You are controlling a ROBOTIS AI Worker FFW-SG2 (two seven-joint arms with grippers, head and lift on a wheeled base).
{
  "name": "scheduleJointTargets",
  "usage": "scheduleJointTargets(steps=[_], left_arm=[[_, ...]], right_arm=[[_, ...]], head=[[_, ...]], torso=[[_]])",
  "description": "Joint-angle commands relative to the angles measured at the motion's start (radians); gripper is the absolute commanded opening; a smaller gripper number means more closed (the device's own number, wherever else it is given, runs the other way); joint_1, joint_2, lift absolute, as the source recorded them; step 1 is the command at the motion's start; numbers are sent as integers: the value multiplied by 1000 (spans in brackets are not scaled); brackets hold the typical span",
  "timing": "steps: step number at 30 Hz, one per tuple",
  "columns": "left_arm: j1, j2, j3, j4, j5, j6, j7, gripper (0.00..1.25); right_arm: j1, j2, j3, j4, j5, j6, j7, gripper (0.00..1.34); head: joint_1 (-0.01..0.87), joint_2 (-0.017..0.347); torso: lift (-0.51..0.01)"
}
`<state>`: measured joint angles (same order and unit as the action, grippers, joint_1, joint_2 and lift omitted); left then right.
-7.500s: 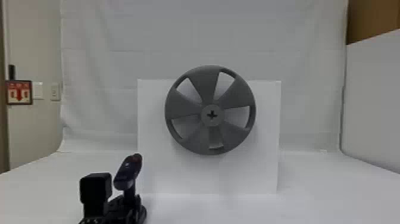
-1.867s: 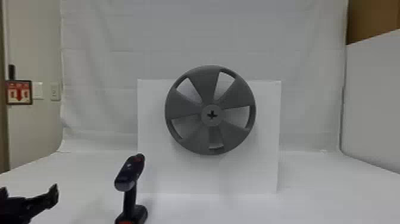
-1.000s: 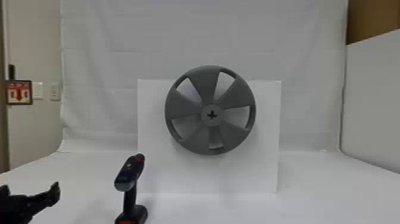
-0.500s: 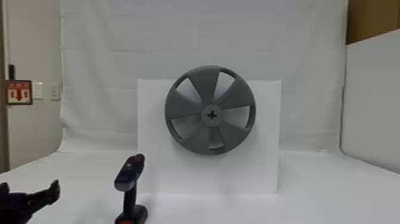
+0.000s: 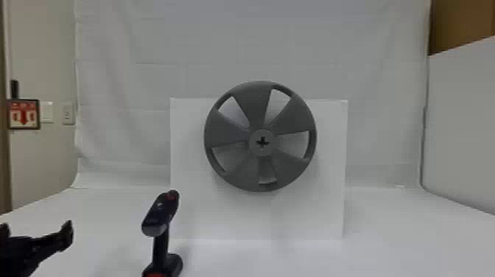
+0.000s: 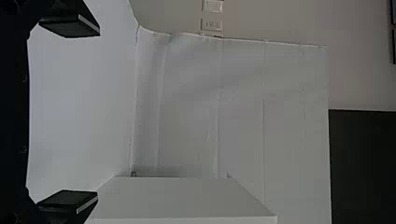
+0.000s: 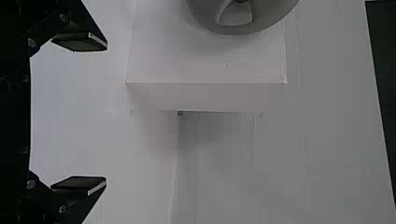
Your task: Grasp the drill and bring into the middle of wheel
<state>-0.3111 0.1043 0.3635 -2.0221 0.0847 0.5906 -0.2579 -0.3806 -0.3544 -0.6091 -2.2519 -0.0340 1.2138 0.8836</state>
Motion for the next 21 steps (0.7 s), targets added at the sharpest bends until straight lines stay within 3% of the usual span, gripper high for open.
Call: scheduleJointTargets(steps=[1, 21], left_arm=[[0, 0, 0, -1, 1, 0, -1, 1189], [1, 0, 0, -1, 3, 0, -4, 1189]], right_arm=[[0, 2, -1, 0, 0, 1, 0, 1071], [2, 0, -3, 0, 3, 3, 0, 1071]], head=[[54, 31], [54, 31]], torso=[[-403], [-403]])
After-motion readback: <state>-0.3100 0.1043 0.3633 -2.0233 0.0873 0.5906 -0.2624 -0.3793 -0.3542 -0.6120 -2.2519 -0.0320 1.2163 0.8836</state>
